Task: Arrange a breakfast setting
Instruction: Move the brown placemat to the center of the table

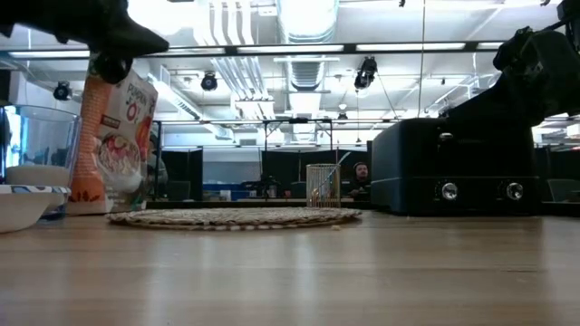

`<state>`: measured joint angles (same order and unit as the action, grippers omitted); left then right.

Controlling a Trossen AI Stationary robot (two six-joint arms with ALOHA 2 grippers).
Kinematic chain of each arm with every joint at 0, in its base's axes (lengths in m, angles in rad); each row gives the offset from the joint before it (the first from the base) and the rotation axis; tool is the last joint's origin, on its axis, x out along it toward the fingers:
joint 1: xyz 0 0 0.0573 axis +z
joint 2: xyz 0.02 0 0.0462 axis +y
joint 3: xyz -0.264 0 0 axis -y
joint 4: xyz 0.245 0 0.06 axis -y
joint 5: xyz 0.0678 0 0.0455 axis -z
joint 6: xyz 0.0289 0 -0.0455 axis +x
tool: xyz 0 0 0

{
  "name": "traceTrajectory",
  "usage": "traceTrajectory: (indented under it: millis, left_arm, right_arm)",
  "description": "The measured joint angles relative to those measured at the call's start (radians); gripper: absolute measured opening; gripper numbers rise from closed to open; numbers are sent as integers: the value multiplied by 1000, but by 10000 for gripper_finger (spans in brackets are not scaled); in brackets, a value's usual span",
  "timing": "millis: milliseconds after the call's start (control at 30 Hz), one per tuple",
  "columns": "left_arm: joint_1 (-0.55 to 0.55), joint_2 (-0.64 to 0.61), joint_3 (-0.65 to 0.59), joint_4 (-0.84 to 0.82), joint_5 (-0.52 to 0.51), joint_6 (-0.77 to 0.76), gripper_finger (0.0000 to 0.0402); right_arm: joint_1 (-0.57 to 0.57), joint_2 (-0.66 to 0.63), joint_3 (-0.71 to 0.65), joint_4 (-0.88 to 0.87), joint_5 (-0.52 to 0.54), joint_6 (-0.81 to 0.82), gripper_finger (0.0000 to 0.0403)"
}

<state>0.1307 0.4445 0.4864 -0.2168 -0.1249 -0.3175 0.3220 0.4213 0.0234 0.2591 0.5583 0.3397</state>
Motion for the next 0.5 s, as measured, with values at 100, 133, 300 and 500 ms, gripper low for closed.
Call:
traceTrajectory:
  millis: [100,133,300,500]
  left_arm:
    - [0,81,40,-30,0,-25,0]
    - [0,110,51,-38,0,-43,0]
    - [0,243,76,-64,1,-121,0]
    - [0,379,89,-72,2,-171,0]
  right_arm:
    - [0,0,0,0,0,0,79]
    - [0,0,0,0,0,0,79]
    - [0,0,0,0,0,0,79]
    - [0,0,0,0,0,0,79]
